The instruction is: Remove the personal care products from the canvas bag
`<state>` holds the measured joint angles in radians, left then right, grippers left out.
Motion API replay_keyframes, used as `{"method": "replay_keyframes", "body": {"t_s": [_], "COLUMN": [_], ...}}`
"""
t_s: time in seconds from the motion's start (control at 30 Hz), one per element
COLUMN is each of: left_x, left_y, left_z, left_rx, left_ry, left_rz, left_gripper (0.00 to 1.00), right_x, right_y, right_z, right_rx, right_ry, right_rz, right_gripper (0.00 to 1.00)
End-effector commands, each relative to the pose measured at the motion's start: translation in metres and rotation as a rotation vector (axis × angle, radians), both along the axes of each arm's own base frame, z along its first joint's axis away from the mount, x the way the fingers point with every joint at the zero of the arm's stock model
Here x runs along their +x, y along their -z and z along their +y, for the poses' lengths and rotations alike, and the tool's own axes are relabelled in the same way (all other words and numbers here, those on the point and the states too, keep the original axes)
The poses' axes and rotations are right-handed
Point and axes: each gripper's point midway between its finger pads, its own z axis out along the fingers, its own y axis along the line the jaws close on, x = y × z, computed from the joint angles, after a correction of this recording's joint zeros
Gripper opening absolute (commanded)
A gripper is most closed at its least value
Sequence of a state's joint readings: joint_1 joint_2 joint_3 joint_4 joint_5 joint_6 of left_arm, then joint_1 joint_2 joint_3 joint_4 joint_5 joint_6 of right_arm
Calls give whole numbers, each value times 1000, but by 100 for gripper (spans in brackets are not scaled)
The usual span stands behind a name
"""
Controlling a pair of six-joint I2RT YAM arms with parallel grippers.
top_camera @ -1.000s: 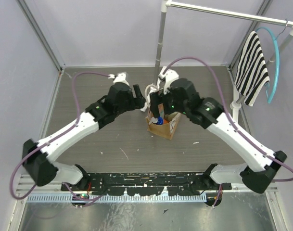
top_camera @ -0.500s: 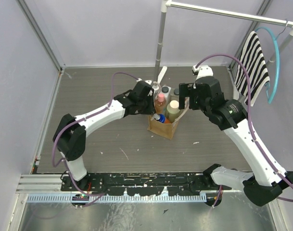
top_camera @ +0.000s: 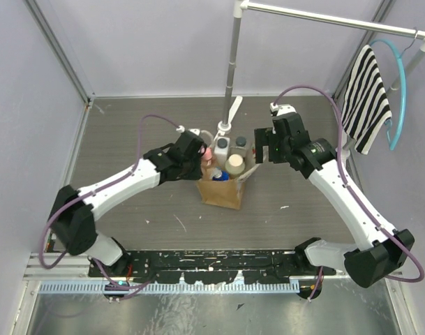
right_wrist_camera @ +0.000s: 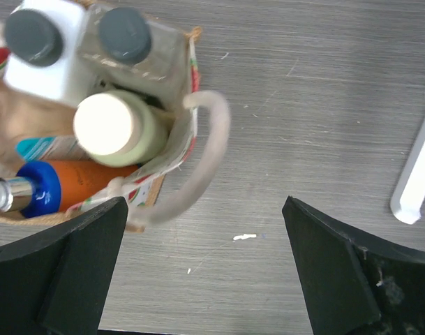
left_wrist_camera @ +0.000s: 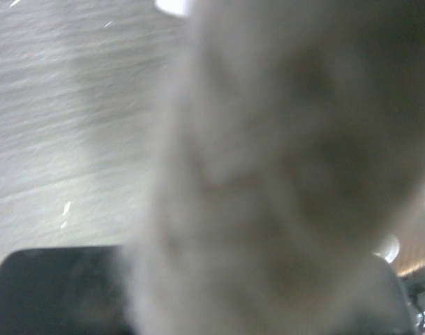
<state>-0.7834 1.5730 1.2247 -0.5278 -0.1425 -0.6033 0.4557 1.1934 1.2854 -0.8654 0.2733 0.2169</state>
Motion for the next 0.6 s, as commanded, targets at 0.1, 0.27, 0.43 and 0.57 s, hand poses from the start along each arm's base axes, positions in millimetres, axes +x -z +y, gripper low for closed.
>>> {"method": "replay_keyframes", "body": {"t_s": [0.1, 0.27, 0.43, 0.57], "left_x": [-20, -30, -33, -33], "left_y": [-42, -41, -28, -30], "left_z": [76, 71, 59, 53], "left_rx": [82, 24, 9, -9], "left_ry": [-142, -112, -86, -74], "left_rz": [-134, -115, -58, -43], "left_gripper": [24, 63, 67, 67], "right_x": [17, 13, 5, 27], "right_y": [-6, -45, -63, -20], "right_z": [57, 93, 139, 149], "right_rx": [215, 270, 166, 53], "right_ry": [-165, -283, -411, -420], "right_rz": [-8, -119, -187, -128], "right_gripper": [100, 100, 100, 100]}}
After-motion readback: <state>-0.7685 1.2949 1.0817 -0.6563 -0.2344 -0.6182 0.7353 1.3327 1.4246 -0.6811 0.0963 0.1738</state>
